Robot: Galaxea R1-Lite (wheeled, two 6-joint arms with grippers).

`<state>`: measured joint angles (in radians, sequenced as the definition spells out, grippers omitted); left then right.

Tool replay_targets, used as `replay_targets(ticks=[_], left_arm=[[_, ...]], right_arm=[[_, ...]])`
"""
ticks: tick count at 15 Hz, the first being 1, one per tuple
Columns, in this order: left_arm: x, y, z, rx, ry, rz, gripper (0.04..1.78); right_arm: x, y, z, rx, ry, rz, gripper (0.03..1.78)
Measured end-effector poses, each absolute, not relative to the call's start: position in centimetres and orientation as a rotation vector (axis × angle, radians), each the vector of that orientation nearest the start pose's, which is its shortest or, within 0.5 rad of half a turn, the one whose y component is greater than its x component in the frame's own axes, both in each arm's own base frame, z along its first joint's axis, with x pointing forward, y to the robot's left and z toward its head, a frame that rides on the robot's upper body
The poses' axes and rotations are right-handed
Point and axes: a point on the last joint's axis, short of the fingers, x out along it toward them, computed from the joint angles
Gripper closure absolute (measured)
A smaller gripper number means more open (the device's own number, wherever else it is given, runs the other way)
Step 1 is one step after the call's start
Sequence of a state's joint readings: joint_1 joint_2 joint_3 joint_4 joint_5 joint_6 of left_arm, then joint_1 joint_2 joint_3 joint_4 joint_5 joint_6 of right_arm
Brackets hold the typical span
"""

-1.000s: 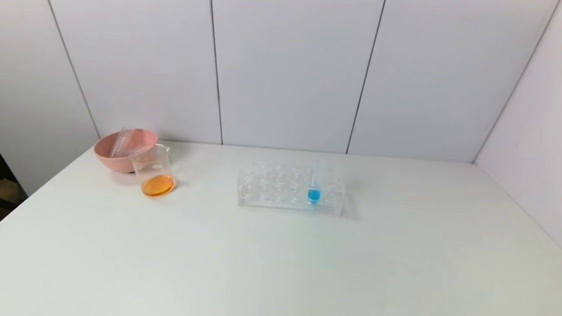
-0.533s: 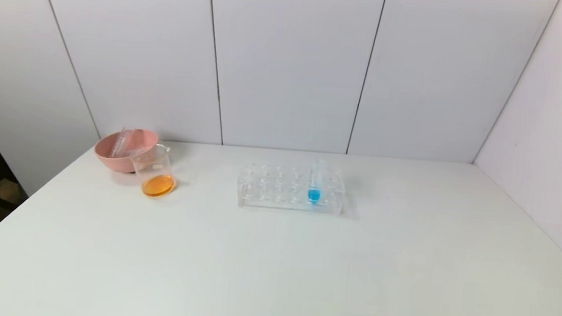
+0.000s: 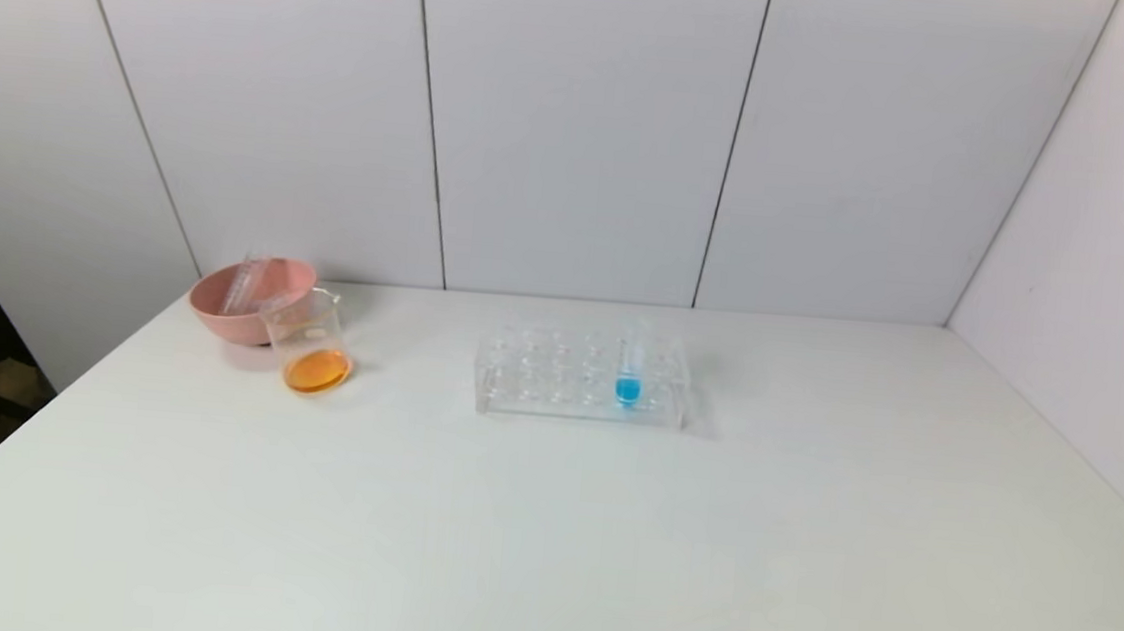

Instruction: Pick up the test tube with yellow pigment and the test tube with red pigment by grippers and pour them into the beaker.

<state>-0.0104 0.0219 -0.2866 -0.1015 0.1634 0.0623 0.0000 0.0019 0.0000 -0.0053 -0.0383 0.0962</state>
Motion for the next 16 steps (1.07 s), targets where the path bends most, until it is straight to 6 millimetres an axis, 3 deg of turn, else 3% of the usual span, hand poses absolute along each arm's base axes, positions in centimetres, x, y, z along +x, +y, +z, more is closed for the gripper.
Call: replay_targets(ticks=[4, 6, 16], left_arm=[[-2.7, 0.2, 9.6, -0.031, -0.127, 0.056, 0.06], [-2.5, 0.1, 7.9, -0.044, 0.001, 0.017, 0.06], [-2.3, 0.1, 7.7, -0.070, -0.012, 0.010, 0.06]], right_arm=[[-2.3, -0.1, 7.6, 0.096, -0.006, -0.038, 0.10], [-2.3, -0.1, 7.6, 0.096, -0.005, -0.038, 0.10], [-2.3, -0.1, 7.6, 0.092, -0.005, -0.038, 0.10]])
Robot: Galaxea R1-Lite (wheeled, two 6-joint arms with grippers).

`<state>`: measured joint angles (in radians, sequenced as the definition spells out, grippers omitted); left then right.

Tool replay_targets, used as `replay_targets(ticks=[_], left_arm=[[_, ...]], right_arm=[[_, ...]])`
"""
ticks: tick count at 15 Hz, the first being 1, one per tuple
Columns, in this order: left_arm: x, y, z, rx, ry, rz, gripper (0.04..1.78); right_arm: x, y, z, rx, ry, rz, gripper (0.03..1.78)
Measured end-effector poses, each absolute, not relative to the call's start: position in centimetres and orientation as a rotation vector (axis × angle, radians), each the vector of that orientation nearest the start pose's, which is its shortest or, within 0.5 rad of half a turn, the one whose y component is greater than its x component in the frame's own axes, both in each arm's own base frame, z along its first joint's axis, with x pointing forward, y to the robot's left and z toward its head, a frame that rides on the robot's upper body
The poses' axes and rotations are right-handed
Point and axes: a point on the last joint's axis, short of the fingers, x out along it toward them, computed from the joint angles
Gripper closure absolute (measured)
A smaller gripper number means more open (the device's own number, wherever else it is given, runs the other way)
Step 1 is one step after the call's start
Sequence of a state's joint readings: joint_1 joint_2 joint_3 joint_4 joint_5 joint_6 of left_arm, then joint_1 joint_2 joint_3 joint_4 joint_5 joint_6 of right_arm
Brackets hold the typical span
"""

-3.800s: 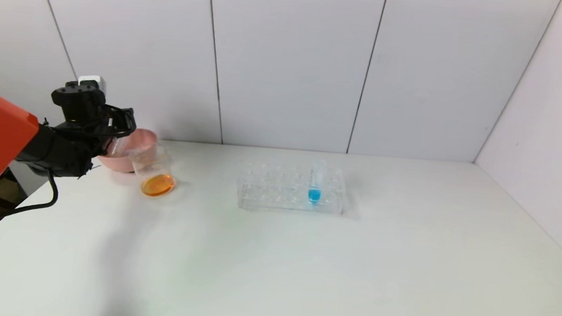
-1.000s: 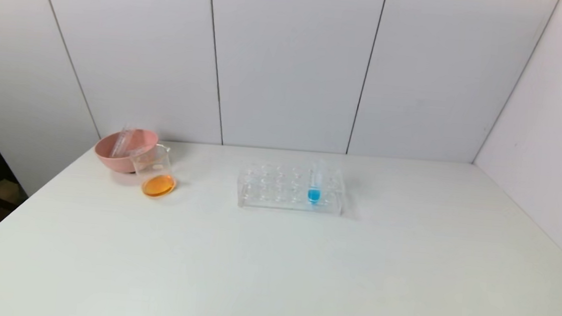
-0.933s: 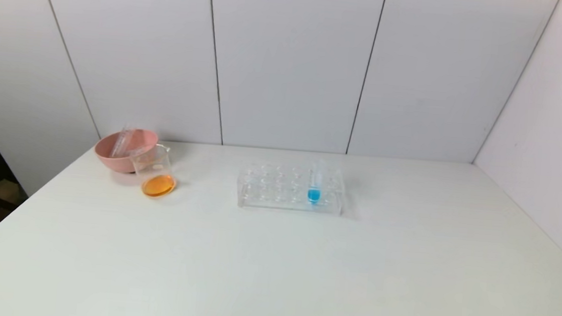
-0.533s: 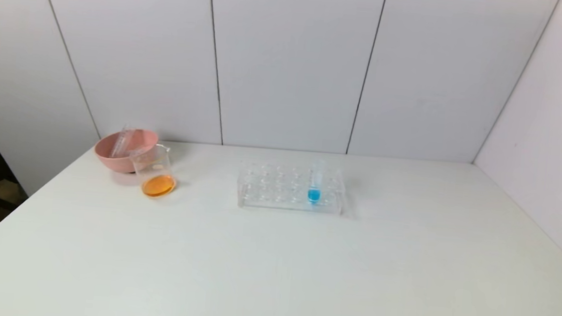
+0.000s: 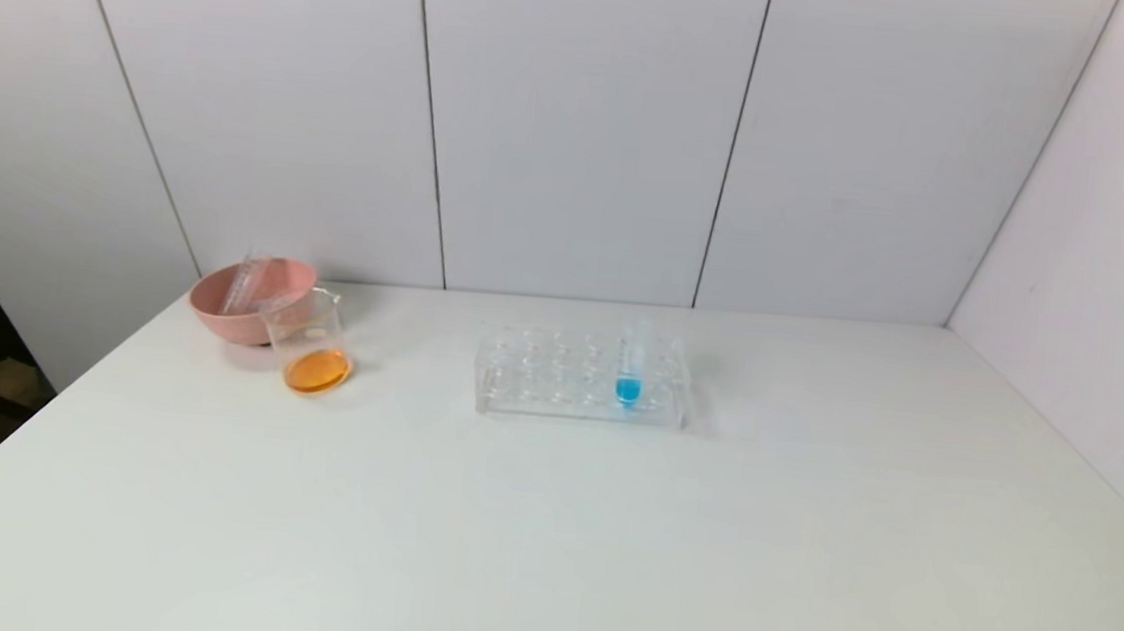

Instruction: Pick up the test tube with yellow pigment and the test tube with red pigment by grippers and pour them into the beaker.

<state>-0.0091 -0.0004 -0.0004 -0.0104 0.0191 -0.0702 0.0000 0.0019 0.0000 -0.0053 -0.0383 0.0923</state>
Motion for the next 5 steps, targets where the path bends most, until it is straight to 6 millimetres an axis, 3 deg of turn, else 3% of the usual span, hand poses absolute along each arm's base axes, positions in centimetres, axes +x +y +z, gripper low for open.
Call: replay_targets(ticks=[5], left_arm=[[-2.29, 0.07, 7.66, -0.070, -0.011, 0.010, 0.06]], right_arm=[[-2.27, -0.09, 7.61, 0.094, -0.005, -0.038, 0.10]])
